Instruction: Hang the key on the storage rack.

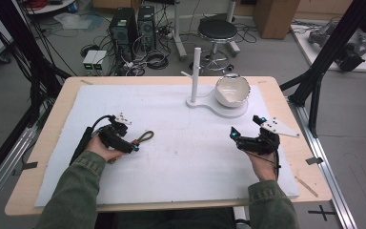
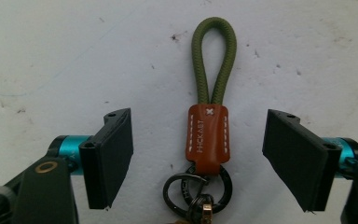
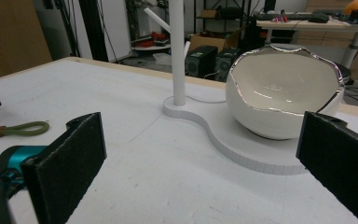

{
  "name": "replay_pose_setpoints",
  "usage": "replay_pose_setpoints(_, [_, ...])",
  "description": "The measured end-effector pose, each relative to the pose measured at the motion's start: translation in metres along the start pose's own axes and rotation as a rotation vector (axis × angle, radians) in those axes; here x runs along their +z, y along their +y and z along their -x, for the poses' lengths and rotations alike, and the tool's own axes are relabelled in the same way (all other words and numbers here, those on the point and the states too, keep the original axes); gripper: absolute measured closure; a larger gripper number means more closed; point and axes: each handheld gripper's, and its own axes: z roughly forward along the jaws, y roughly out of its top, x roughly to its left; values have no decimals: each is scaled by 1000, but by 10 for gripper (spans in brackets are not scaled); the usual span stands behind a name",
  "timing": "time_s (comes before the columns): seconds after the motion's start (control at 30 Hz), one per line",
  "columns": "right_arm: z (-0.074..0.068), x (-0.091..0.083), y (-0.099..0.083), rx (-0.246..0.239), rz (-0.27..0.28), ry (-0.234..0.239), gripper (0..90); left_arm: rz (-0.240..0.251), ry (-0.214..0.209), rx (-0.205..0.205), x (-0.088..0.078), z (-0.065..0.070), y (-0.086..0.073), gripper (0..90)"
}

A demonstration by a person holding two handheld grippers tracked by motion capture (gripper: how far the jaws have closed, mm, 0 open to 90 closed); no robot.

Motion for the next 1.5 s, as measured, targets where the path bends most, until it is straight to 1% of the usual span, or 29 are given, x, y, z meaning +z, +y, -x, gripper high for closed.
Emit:
replay_pose_setpoints(0.03, [0, 0, 0, -4, 1, 0, 4, -5, -6, 3, 0, -1, 0, 268])
replay_pose_setpoints(0.1, [-2, 0, 0, -2, 0, -1, 4, -8, -4, 6, 2, 0, 0, 291])
replay_pose_setpoints(0.13, [-1, 1, 0, -12, 3, -1, 4, -11, -3, 5, 2, 0, 0, 330])
replay_pose_setpoints(0.17, [-1, 1, 0, -12, 3, -1, 4, -12, -1, 3, 3, 0, 0, 330])
replay_pose_setpoints(0.2, [-1, 0, 0, -13, -2, -1, 5, -12, 2, 5, 3, 0, -1, 370])
replay_pose_setpoints(0.23, [-1, 0, 0, -14, -2, -1, 5, -14, 0, 8, 4, -1, -1, 392])
replay_pose_setpoints(0.27, [-1, 0, 0, -14, -2, -1, 5, -14, -1, 7, 4, -1, -1, 392])
replay_pose_setpoints(0.3, [-1, 0, 0, -18, 0, -3, 5, -18, -5, 5, 4, -1, -1, 431])
replay_pose_setpoints(0.37, [-1, 0, 0, -15, 3, -8, 5, -21, -8, 3, 6, -1, -1, 476])
replay_pose_setpoints(0.43, [0, 0, 0, -19, 6, -9, 4, -25, -12, 9, 7, -1, -1, 515])
replay_pose_setpoints(0.47, [0, 0, 0, -19, 6, -9, 4, -26, -14, 10, 7, 0, -1, 515])
replay_pose_setpoints(0.57, [0, 0, 0, -19, 6, -12, 5, -35, -19, 15, 9, 0, -2, 563])
replay_pose_setpoints(0.63, [-1, -1, 0, -17, 3, -11, 5, -34, -16, 15, 10, 0, -2, 576])
replay_pose_setpoints(0.67, [0, -1, 0, -19, 4, -12, 5, -41, -20, 17, 10, 0, -2, 602])
replay_pose_setpoints(0.7, [0, -1, 0, -19, 3, -14, 5, -40, -25, 19, 10, 0, -2, 658])
replay_pose_setpoints(0.77, [0, -1, 0, -17, 5, -14, 5, -40, -27, 28, 10, 0, -2, 664])
replay_pose_setpoints(0.83, [-1, -1, 0, -15, 7, -13, 5, -37, -28, 28, 10, 0, -2, 684])
replay_pose_setpoints(0.93, [-1, -1, 0, -17, 5, -14, 5, -36, -34, 15, 9, -2, -2, 695])
replay_pose_setpoints(1.0, [-1, -1, 0, -21, 9, -14, 4, -39, -26, 12, 7, -4, -2, 703])
replay_pose_setpoints(1.1, [-1, -1, 0, -19, 8, -14, 4, -22, -18, -1, 3, -5, -2, 712])
replay_pose_setpoints(1.2, [0, -1, 0, -20, 12, -16, 5, -6, -35, -13, -3, -7, -2, 715])
replay_pose_setpoints(1.27, [0, -1, 1, -22, 12, -16, 5, 17, -50, -28, -9, -8, -2, 718])
replay_pose_setpoints(1.33, [-1, -1, 1, -14, 7, -12, 5, 44, -55, -38, -15, -9, -2, 721])
replay_pose_setpoints(1.4, [-2, -1, 0, -14, 6, -13, 5, 61, -65, -48, -21, -12, -2, 723])
replay_pose_setpoints(1.5, [-2, -1, 0, -14, 6, -13, 5, 92, -70, -80, -28, -16, -4, 726])
